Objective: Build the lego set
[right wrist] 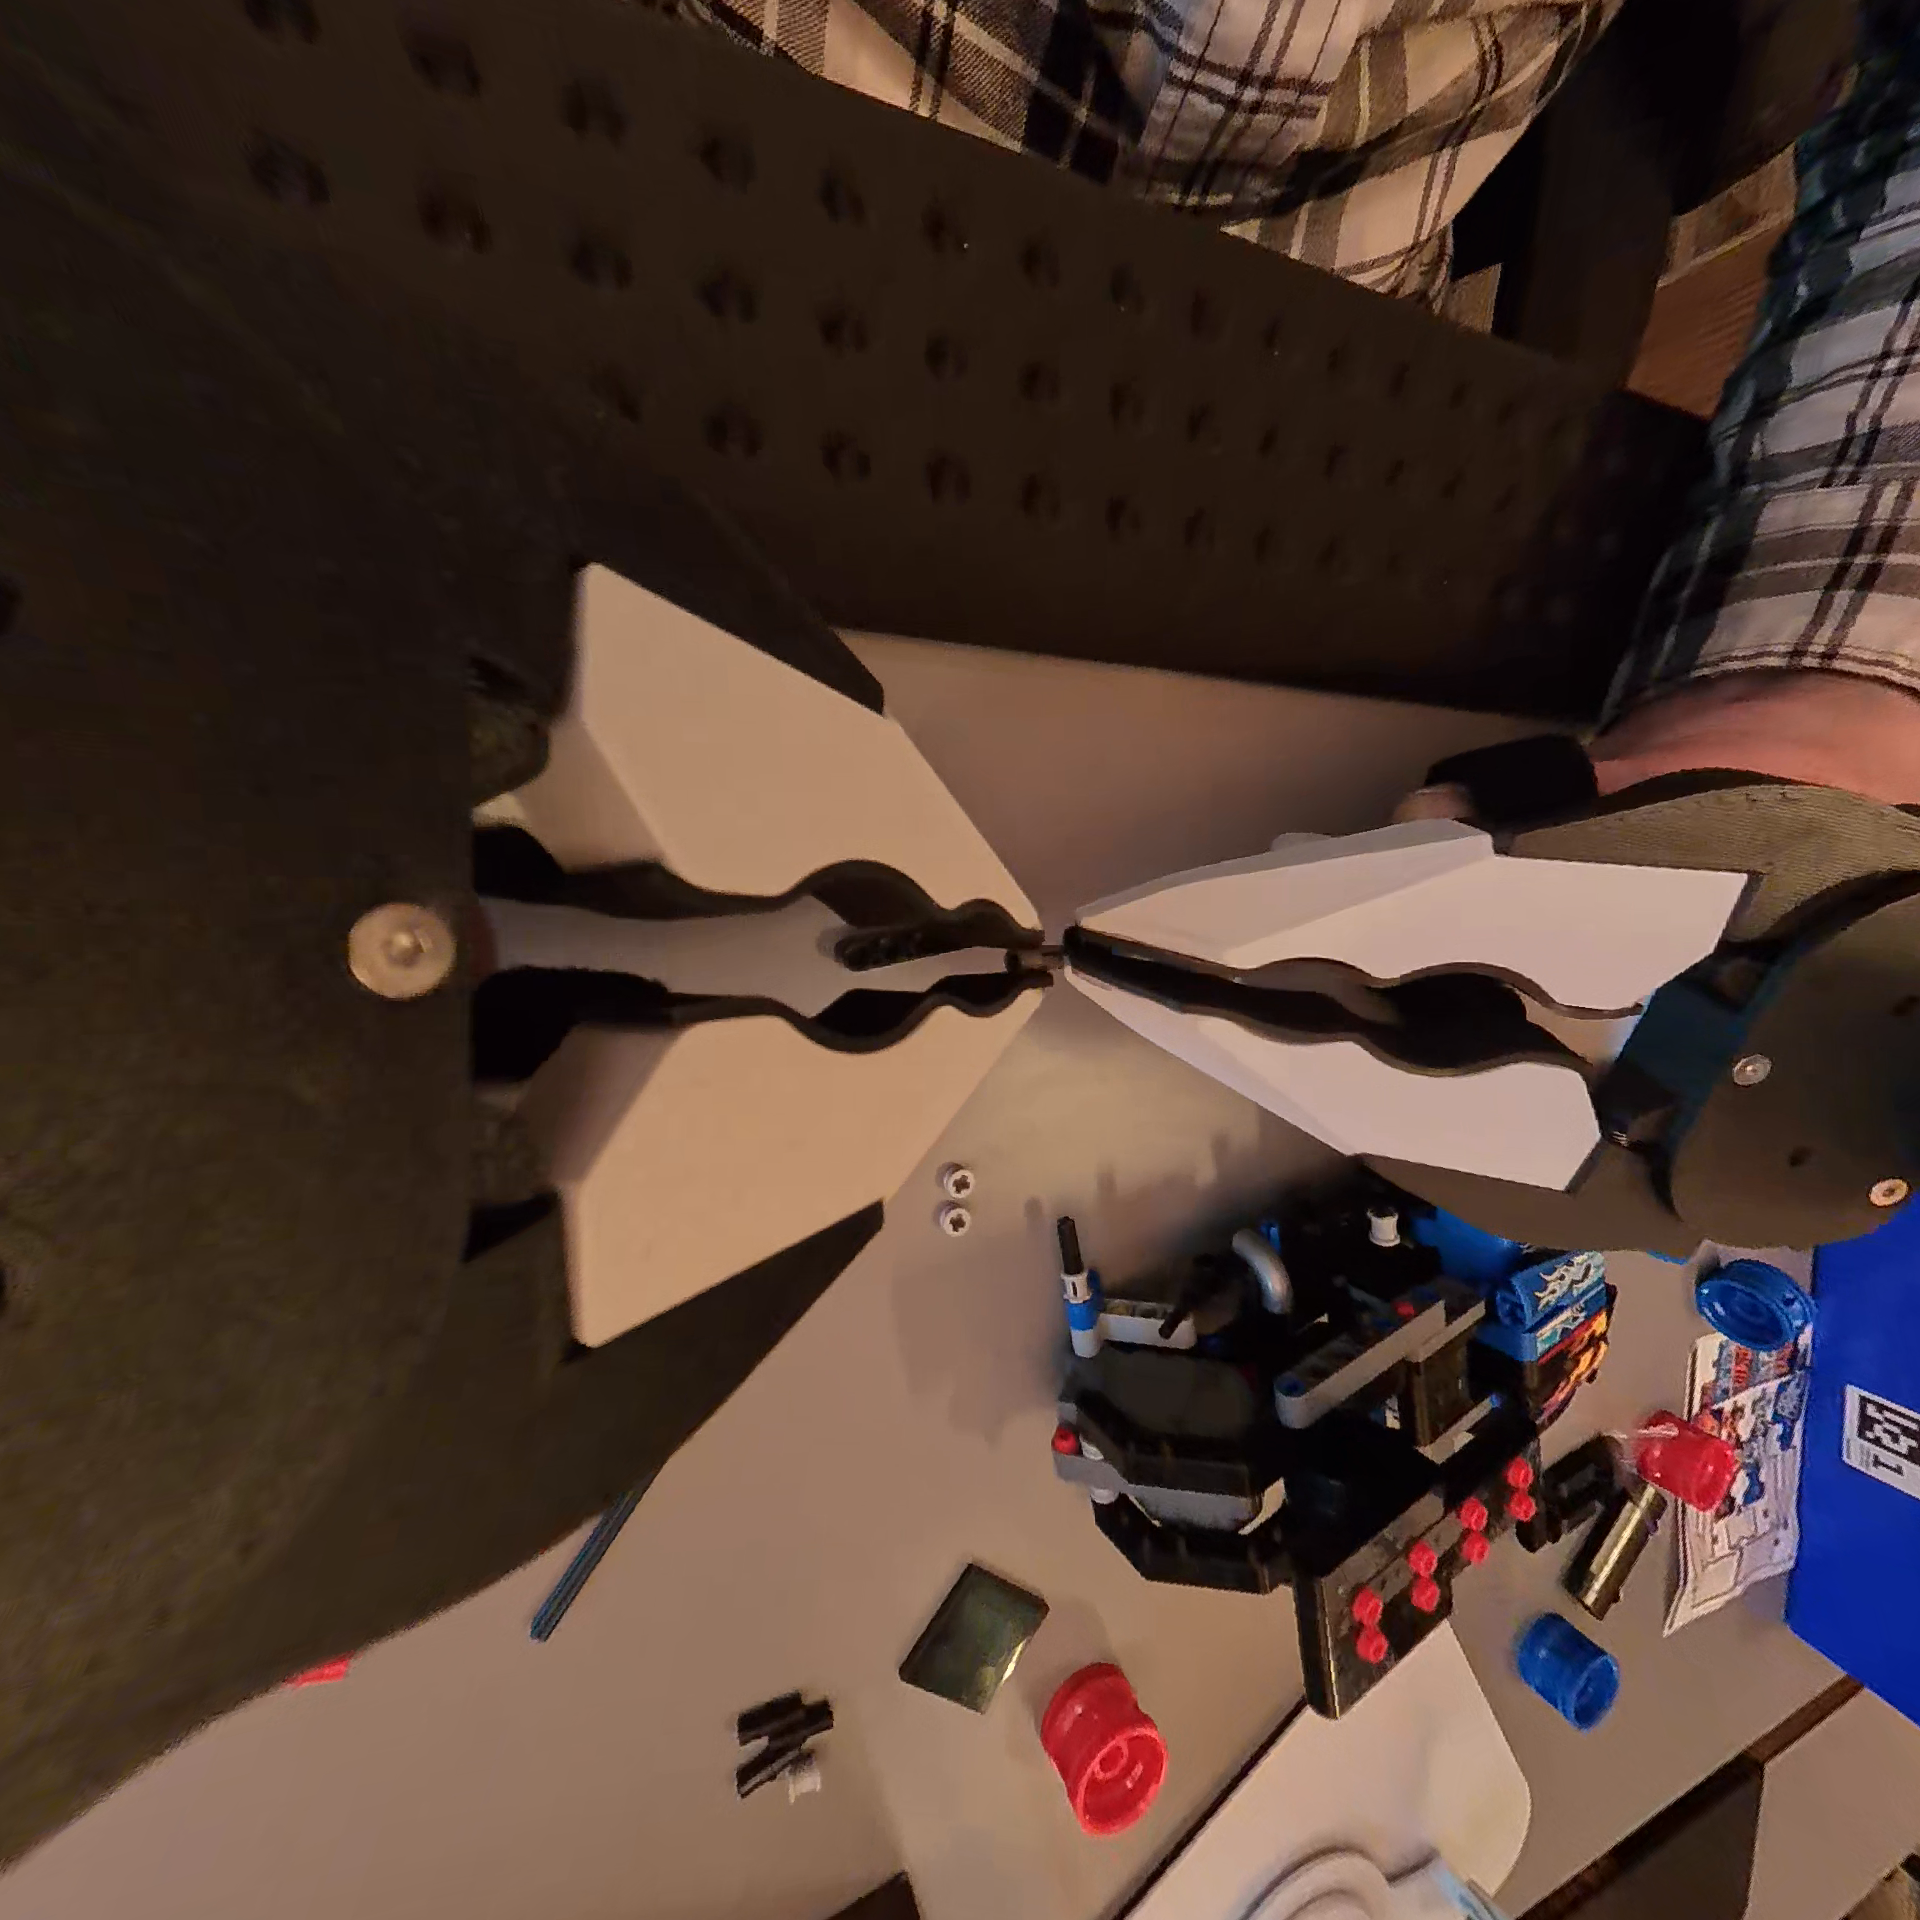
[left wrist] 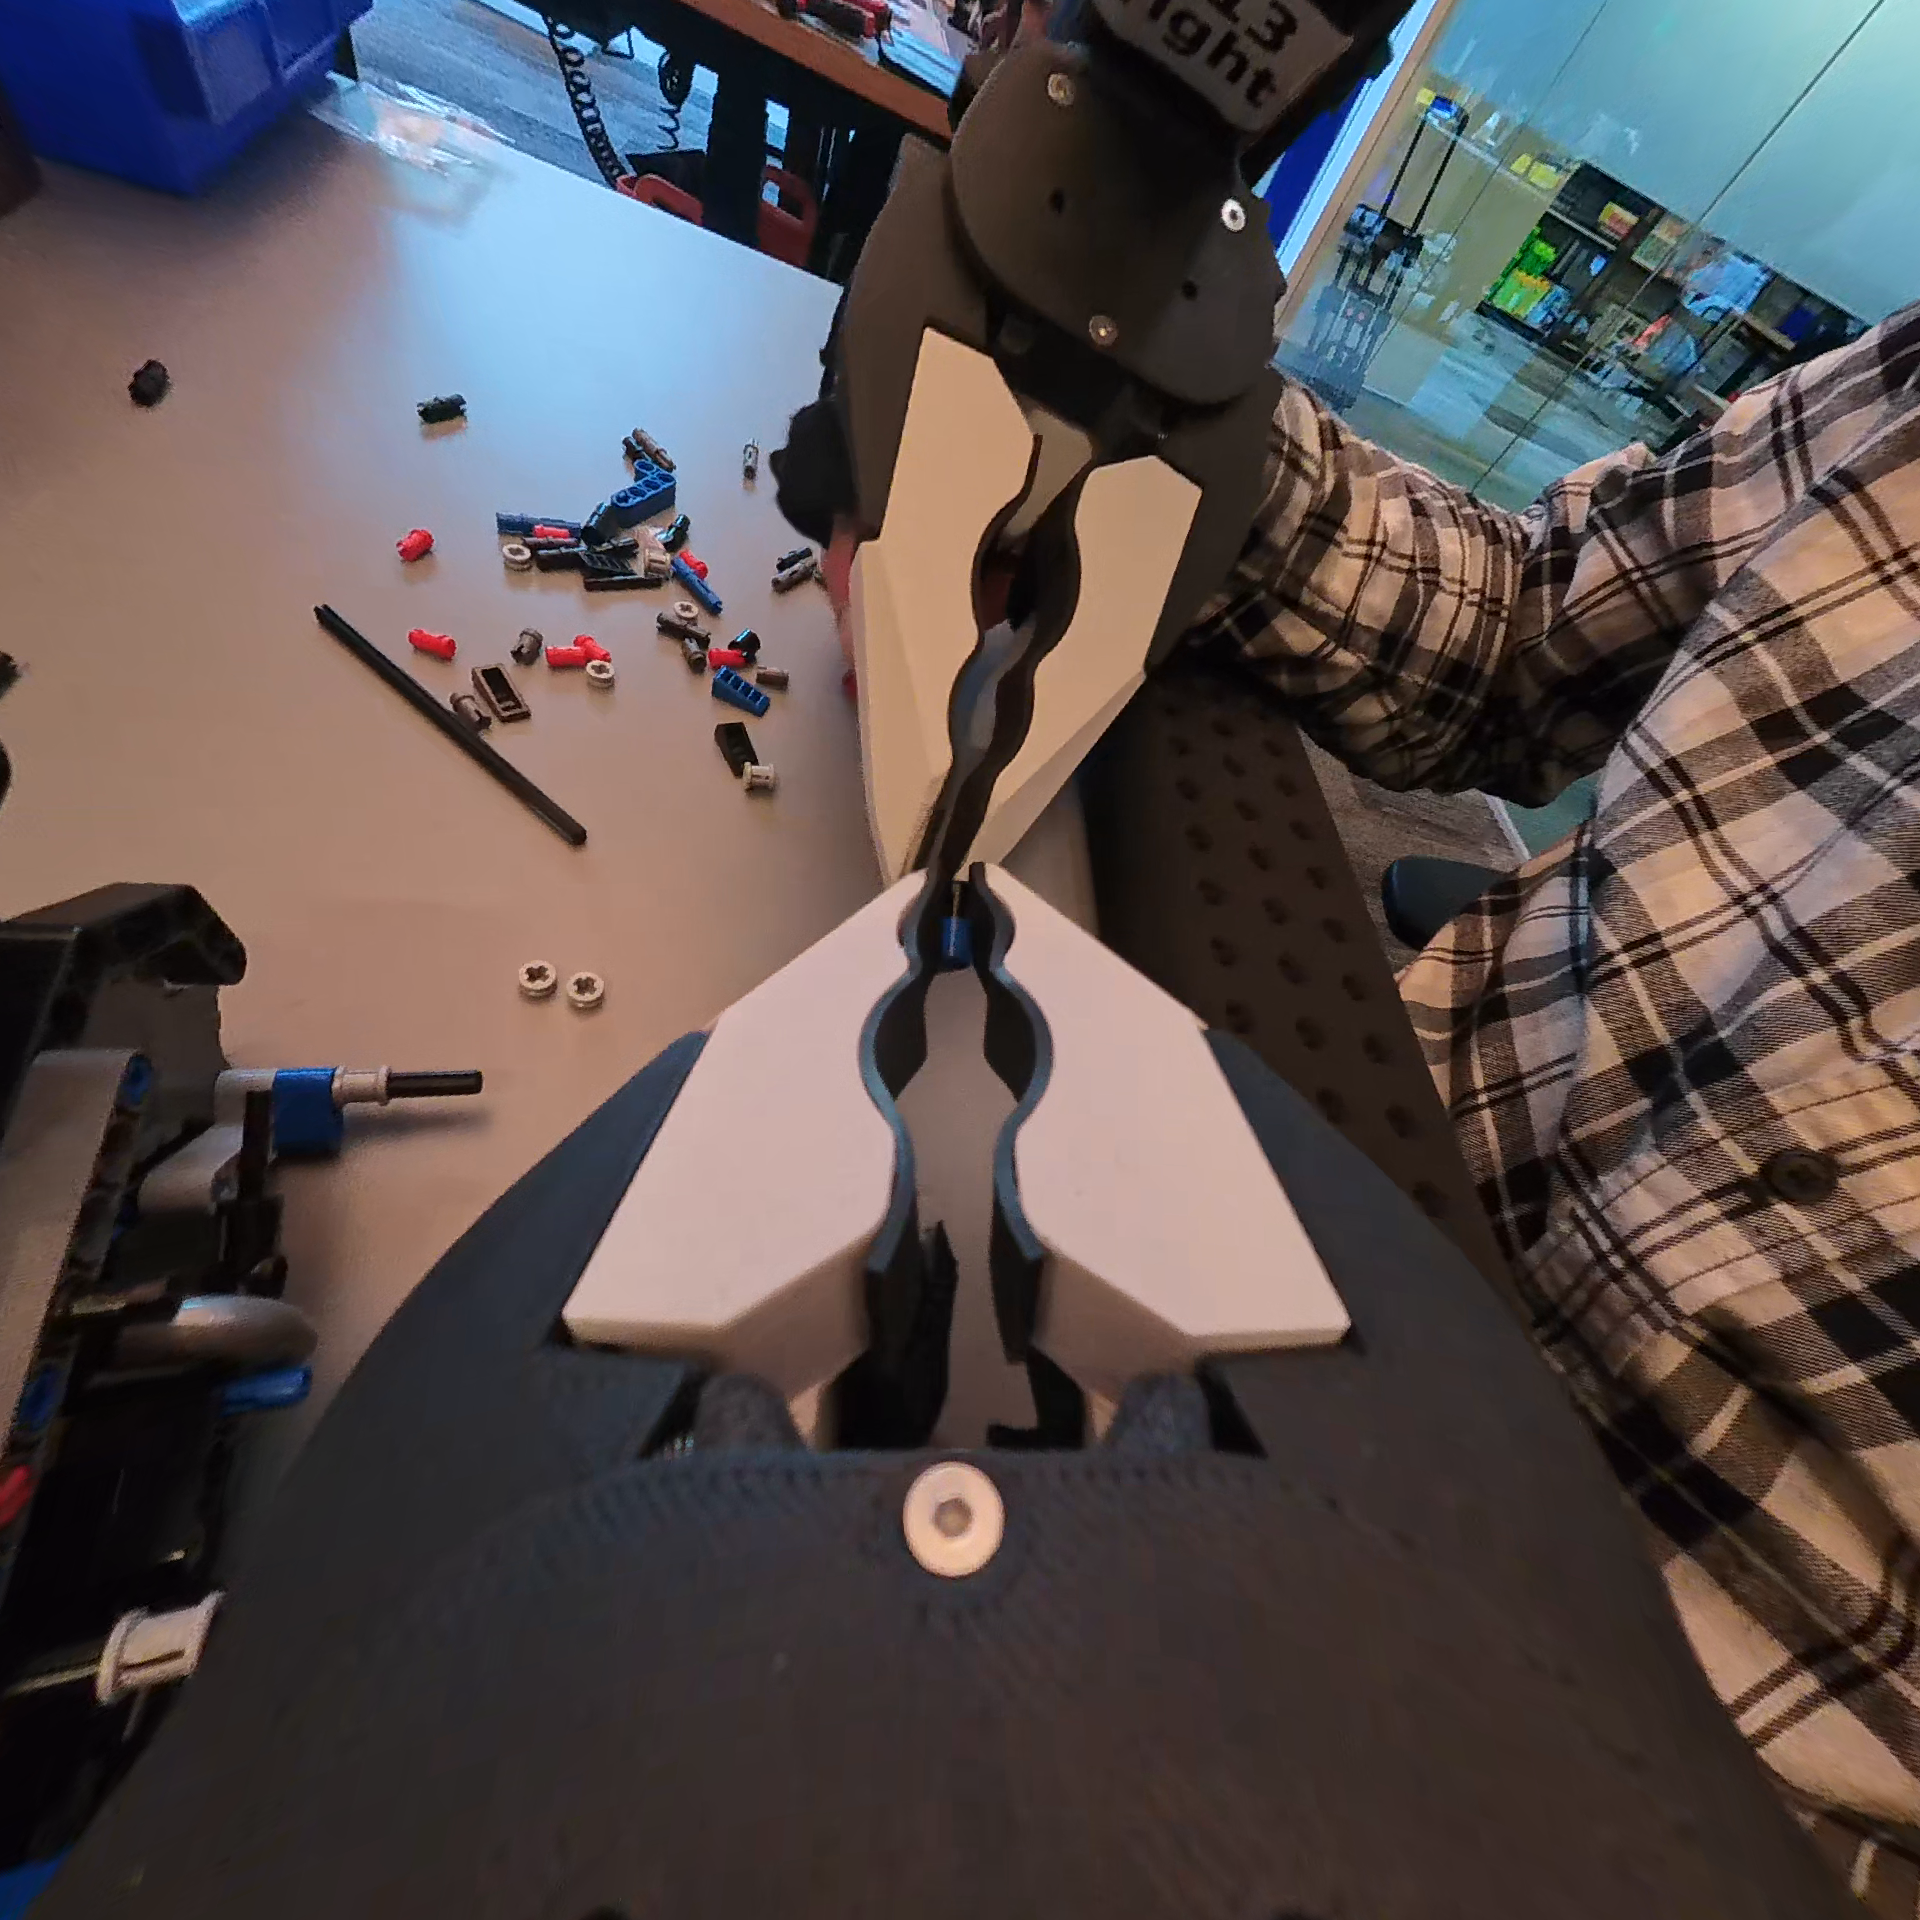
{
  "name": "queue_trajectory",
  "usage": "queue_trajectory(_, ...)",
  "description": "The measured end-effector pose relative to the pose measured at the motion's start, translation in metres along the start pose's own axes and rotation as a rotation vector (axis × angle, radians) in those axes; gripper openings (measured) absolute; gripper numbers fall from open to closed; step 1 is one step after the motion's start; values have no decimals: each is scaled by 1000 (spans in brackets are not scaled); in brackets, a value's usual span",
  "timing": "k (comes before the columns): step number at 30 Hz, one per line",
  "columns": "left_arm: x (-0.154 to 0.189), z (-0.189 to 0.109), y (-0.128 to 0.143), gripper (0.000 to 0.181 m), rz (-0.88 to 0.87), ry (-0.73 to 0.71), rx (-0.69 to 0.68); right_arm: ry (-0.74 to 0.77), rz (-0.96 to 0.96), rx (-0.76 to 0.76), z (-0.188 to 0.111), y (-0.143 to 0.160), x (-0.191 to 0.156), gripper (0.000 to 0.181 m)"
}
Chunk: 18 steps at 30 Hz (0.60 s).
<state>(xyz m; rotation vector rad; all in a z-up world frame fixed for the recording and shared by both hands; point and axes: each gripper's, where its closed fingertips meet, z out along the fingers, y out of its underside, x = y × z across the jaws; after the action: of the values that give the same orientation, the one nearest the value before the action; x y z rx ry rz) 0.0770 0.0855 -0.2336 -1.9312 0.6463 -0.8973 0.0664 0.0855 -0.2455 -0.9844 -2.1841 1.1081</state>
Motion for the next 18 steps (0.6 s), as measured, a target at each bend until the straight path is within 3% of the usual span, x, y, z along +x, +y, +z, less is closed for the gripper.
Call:
queue_trajectory(1, 0, -1, -1, 2, -3, 0, 9, 4, 2, 3, -1, -1, 1, 2)
queue_trajectory(5, -4, -4, -7, 6, 25, -41, 36, 32, 12, 19, -4, -6, 6, 2)
queue_trajectory(7, -6, -4, -8, 20, 51, -69, 33, 56, 25, 25, -6, -7, 10, 2)
queue_trajectory(10, -9, -6, -12, 27, 128, -129, 40, 98, 45, 34, -11, -9, 18, 2)
queue_trajectory(18, -19, -9, -13, 9, 342, -291, -17, 111, 47, 42, -11, -12, 19, 2)
